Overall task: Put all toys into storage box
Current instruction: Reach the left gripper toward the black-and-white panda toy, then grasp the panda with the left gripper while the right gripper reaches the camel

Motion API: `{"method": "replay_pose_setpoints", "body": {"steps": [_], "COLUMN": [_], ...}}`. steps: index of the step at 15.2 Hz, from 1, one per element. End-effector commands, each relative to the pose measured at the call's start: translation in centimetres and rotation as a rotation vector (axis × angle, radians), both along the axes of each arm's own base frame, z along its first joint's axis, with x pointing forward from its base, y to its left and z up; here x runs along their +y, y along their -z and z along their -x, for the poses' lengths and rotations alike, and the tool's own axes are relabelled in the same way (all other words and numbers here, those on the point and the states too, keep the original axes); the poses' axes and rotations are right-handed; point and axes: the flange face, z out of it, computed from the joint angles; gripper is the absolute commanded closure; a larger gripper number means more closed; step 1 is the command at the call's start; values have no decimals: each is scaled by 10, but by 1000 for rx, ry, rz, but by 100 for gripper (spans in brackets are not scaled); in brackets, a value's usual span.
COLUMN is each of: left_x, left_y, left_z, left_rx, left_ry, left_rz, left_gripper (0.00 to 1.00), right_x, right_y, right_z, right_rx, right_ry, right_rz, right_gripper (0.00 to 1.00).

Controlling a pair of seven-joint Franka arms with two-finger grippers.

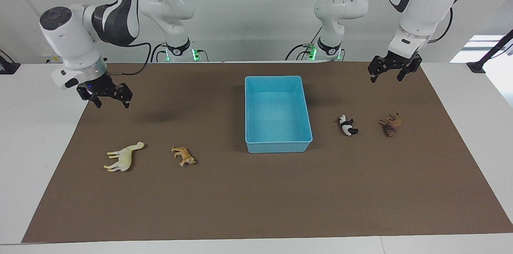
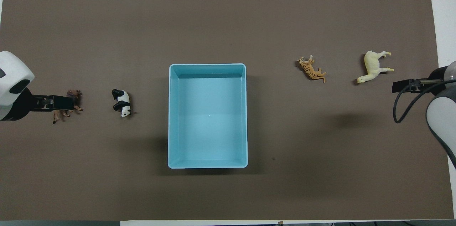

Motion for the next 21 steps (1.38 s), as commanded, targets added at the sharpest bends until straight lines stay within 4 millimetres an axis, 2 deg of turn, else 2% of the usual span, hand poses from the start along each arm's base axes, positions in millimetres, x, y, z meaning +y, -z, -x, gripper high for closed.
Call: {"method": "replay_pose_setpoints", "body": {"steps": [1, 4, 6, 9, 13, 16, 19, 20, 21], "left_x": [-2, -3, 1, 2, -2, -6, -8, -13, -33], "left_y": [-37, -46, -44, -28, 37, 101, 151, 163, 180], "left_z": [6, -3, -3, -12, -19, -28, -36, -39, -42], "left_rx": [30, 31, 35, -9, -51, -14, -46, -52, -39], "left_ry": [-7, -9, -22, -22, -16, -2, 0, 1, 16], "left_rz": [3, 14, 32, 35, 36, 35, 39, 40, 42], "left_gripper": [0, 0, 0, 0, 0, 0, 0, 0, 0], "right_x": [-10, -9, -10, -11, -13, -13, -13, -14, -13], "right_y": [30, 29, 30, 28, 26, 26, 23, 22, 20], "right_z": [-15, -16, -16, -18, -17, -18, -19, -19, -20], "right_rx": [-37, -36, -35, -39, -36, -37, -40, -43, -45], "right_ry": [23, 24, 26, 26, 26, 28, 26, 25, 23], "right_rz": [-2, -2, -2, -2, -2, -2, -1, 0, 0], "right_gripper": [0, 0, 0, 0, 0, 0, 0, 0, 0]}}
